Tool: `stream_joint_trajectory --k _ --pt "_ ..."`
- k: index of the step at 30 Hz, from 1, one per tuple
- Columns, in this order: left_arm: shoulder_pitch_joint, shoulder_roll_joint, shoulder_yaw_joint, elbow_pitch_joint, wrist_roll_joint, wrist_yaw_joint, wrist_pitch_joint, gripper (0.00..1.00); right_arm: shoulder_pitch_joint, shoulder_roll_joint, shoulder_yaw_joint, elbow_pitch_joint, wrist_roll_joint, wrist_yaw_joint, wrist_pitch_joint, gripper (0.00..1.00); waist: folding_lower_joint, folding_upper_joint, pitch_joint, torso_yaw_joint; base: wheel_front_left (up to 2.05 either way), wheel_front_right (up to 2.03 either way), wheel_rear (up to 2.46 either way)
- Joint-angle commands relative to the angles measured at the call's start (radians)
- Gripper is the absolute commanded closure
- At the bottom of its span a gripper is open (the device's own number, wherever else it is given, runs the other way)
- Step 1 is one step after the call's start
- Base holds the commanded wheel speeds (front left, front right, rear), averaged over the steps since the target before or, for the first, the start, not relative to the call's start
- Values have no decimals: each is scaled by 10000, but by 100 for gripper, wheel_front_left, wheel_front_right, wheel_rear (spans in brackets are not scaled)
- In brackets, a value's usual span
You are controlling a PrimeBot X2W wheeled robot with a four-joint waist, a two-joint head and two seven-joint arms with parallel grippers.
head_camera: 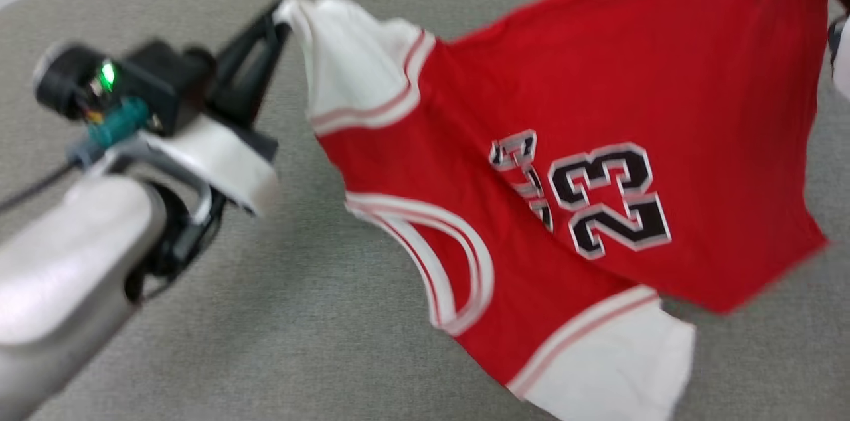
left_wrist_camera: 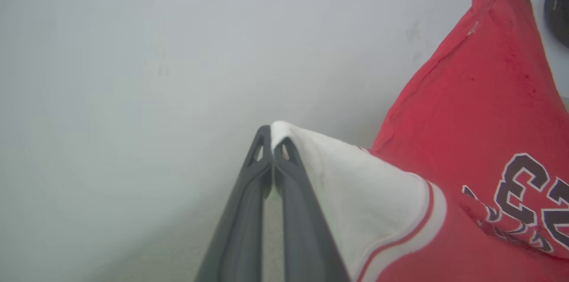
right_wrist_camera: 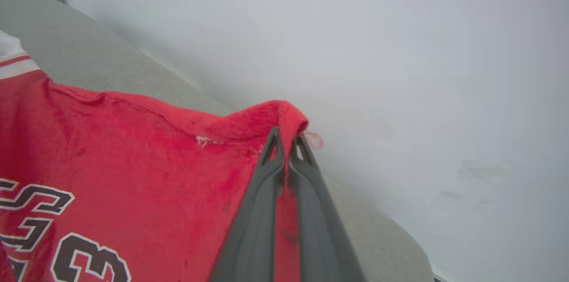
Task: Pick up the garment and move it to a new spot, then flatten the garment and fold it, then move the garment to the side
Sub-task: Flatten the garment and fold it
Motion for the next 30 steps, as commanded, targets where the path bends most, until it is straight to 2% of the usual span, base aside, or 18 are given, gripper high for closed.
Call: stream_joint_trajectory --k 1,8,14,17,23,30 --pt "-361 -46 70 168 91 -102 64 100 -233 246 -108 94 -137 -11 -152 100 0 -1 123 -186 0 0 0" --pt "-3105 -702 470 1608 452 -945 551 100 -2105 1642 -1093 1132 -1448 -12 -908 100 0 -1 871 -518 0 0 0" --pt "-5798 -1488 809 3218 835 -1636 653 100 -4060 2410 -1341 2156 -2318 -12 -943 100 0 -1 1608 -535 0 0 0" --pt "-7124 -1762 992 4021 1031 -1944 626 100 -5140 2574 -1287 2751 -2754 -12 -1049 100 0 -1 1912 -538 0 0 0" --pt "-9385 -2269 1389 5503 1207 -2294 433 100 -7253 2818 -1182 3908 -3388 -12 -1389 100 0 -1 2481 -505 0 0 0" --pt "-11032 -2786 1389 7019 1438 -2814 101 100 -8859 3026 -1067 5179 -3622 -12 -1869 100 0 -1 2995 -396 0 0 0"
